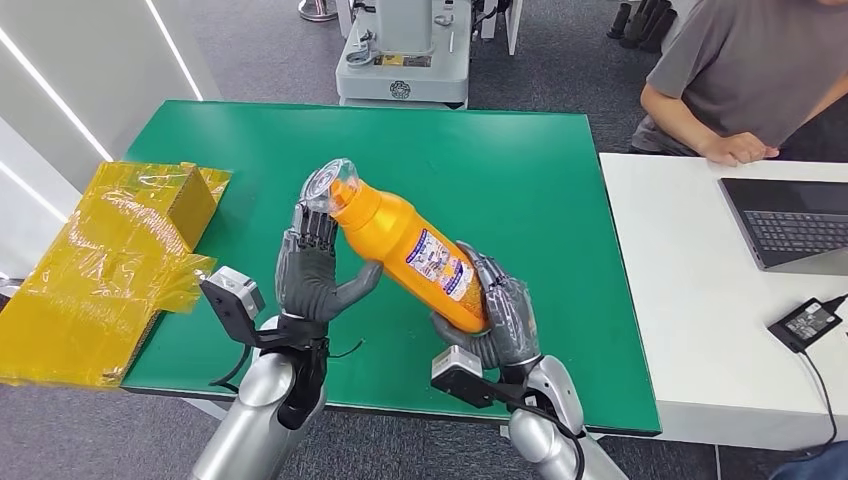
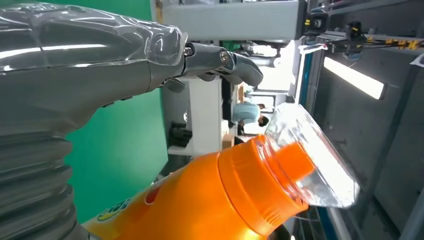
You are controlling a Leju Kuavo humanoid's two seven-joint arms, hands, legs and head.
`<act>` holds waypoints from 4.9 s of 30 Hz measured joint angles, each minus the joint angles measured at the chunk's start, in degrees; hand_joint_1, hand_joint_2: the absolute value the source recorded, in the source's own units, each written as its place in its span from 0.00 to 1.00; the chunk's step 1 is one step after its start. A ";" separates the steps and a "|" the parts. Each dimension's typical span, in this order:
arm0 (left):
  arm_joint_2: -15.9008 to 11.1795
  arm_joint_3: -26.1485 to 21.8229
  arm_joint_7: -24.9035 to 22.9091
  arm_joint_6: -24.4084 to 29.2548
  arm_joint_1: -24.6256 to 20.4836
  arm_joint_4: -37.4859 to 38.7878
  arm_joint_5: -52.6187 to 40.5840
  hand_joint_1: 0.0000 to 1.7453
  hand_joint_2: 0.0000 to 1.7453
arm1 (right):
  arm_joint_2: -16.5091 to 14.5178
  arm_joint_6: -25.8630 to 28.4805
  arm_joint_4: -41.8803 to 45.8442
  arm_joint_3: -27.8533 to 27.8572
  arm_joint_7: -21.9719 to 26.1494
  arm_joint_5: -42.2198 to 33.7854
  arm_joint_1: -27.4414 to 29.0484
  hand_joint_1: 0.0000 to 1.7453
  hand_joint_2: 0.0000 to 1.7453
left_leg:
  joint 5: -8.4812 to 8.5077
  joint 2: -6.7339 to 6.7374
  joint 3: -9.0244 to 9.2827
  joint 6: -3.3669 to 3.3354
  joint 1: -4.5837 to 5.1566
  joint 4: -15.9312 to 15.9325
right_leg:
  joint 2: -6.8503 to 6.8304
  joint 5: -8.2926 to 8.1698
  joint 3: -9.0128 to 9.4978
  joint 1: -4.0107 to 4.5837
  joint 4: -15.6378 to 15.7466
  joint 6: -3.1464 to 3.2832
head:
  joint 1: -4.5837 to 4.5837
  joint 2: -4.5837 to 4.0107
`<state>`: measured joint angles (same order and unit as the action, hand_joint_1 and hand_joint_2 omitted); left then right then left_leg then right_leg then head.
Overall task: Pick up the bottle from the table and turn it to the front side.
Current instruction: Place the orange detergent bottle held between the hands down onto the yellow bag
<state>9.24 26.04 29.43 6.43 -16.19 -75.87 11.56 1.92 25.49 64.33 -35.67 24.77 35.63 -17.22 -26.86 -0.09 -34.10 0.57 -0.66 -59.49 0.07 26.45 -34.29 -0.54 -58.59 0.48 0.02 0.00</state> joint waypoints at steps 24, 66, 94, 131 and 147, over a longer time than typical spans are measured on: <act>1.03 0.74 -0.21 -4.97 -1.92 2.50 3.72 0.00 1.00 | -0.39 -0.99 -1.08 -0.85 1.47 -0.39 0.59 1.00 1.00 | 0.00 0.00 -0.02 0.00 0.00 0.00 | -0.01 0.00 0.01 0.00 -0.01 0.00 | 0.01 0.00; 1.36 1.61 0.05 -2.19 -1.95 3.39 1.58 1.00 1.00 | -1.90 -3.86 0.00 -0.66 0.64 1.48 0.59 0.02 1.00 | 0.00 -0.01 -0.03 0.00 0.00 0.01 | -0.02 0.00 0.01 0.00 -0.01 0.00 | 0.01 0.00; 1.34 1.61 -0.08 -1.39 -1.49 3.45 1.49 1.00 1.00 | -2.12 -1.85 4.91 -1.40 0.03 -0.73 2.88 0.00 1.00 | 0.00 -0.01 -0.03 0.00 0.00 0.01 | -0.02 0.00 0.01 0.00 0.00 0.00 | 0.00 0.00; -14.03 -3.24 -7.13 24.20 -6.93 -4.81 -57.08 1.00 1.00 | -3.26 11.23 26.31 -1.23 11.31 -17.81 10.30 0.00 1.00 | 0.01 0.01 0.00 0.02 -0.02 0.04 | 0.00 0.01 0.00 0.01 -0.04 0.00 | 0.01 0.00; -19.59 2.10 -4.75 20.87 -17.16 20.44 -63.32 1.00 1.00 | -3.26 12.97 27.50 -1.16 11.43 -18.00 12.67 0.00 1.00 | 0.01 0.13 0.04 0.02 0.00 0.04 | 0.11 0.00 -0.01 0.00 -0.04 0.01 | 0.00 0.00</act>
<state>-10.35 28.14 24.68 27.30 -33.36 -55.42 -51.76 -1.33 38.46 91.83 -36.83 36.21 17.63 -4.55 -26.85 0.04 -34.06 0.59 -0.67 -59.45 0.19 26.45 -34.30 -0.53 -58.62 0.49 0.02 0.00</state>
